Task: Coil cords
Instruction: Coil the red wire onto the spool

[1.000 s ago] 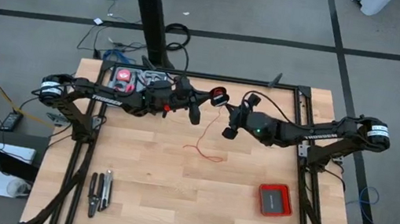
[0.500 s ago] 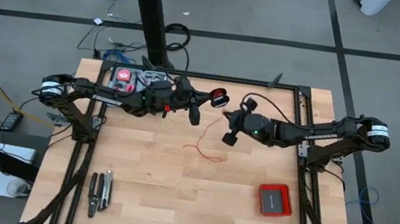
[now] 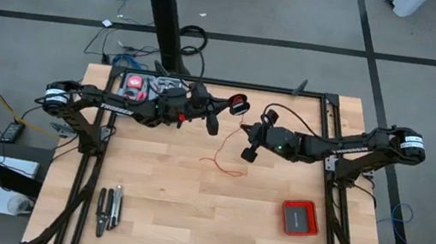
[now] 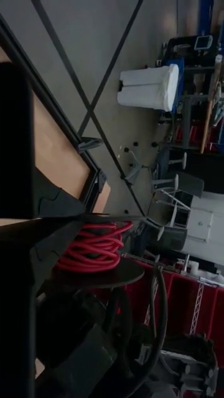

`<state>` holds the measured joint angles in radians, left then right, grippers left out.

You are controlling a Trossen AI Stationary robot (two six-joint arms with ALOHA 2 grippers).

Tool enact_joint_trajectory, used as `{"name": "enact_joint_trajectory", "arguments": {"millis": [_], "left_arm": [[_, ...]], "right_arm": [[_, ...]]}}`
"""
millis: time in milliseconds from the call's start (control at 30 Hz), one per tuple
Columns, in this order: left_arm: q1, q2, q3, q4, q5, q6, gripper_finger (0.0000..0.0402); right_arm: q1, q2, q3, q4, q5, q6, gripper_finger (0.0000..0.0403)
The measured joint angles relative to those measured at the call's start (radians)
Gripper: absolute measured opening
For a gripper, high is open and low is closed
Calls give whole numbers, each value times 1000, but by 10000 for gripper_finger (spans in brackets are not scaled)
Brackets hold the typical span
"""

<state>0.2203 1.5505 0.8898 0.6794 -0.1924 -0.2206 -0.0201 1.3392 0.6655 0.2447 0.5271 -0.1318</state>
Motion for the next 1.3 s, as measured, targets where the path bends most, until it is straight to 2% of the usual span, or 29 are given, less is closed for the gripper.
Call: {"name": "enact_joint_trajectory", "arguments": {"millis": [167, 467, 700, 867, 1000, 1100, 1300], "left_arm": [[0, 0, 0, 17, -5, -19, 0], [0, 0, 0, 11, -15, -20, 0], [0, -1, 0, -7, -18, 5, 0], [-7, -1, 0, -22, -19, 67, 0], [-11, -5, 0, -55, -16, 98, 0], [-11, -7, 0, -78, -15, 121, 0], [-11, -8, 0, -63, 27, 139, 0]], "right_arm": [[5, 21, 1, 22, 6, 1, 0], [19, 199, 2, 197, -27, -32, 0], [31, 174, 2, 230, 3, -105, 5], [33, 132, 2, 226, 9, -108, 42], [35, 71, 2, 103, 43, -83, 75], [34, -12, 2, -31, 54, -48, 84], [22, -150, 2, -330, -31, 57, 84]]}}
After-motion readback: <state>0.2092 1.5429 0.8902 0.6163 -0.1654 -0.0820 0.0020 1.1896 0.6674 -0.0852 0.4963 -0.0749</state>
